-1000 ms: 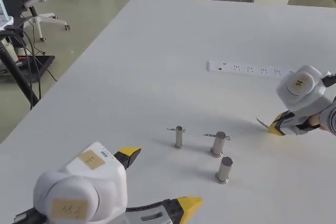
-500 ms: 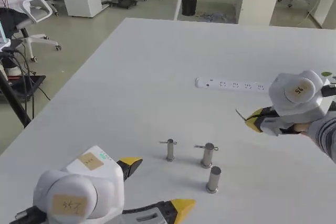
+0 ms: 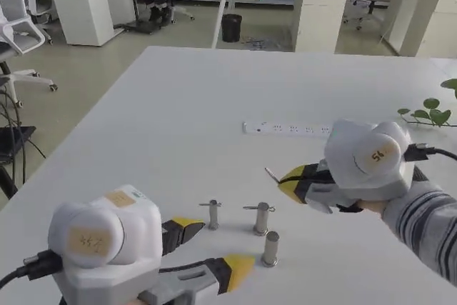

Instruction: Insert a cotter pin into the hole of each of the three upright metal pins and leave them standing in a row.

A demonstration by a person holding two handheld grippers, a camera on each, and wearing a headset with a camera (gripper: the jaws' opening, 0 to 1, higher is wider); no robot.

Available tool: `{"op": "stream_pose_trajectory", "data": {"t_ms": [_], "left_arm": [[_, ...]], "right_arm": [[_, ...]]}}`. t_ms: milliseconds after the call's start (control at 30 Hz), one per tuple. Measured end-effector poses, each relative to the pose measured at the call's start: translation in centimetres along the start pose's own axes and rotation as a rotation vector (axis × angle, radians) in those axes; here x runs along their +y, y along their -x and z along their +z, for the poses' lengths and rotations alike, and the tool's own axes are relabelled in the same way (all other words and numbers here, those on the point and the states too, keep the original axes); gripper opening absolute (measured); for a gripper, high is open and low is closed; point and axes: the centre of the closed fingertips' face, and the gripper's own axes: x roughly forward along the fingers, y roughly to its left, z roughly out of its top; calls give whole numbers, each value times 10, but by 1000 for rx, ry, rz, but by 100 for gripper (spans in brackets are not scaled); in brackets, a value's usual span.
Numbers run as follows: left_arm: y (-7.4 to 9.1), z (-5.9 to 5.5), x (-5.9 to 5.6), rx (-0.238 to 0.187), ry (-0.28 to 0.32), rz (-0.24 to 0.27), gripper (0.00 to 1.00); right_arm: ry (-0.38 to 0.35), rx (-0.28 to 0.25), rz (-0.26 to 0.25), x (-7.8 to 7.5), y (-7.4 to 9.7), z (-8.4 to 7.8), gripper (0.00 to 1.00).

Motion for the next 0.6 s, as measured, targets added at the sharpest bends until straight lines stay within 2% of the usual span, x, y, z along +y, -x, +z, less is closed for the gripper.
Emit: {"op": "stream_pose_trajectory", "data": {"t_ms": [167,267,367,600], "left_arm": [[-2,8,-1,-9,63,-30,39],[-3,11,1,-17,105,-26,36],[-3,14,1,-18,194,-39,30],[-3,14,1,-14,245,-61,20]], "right_arm": [[125,-11,35,26,5,9,0],[205,-3,38,38,7,11,0],[259,-4,47,50,8,14,0],[371,5,72,68,11,15,0]]}}
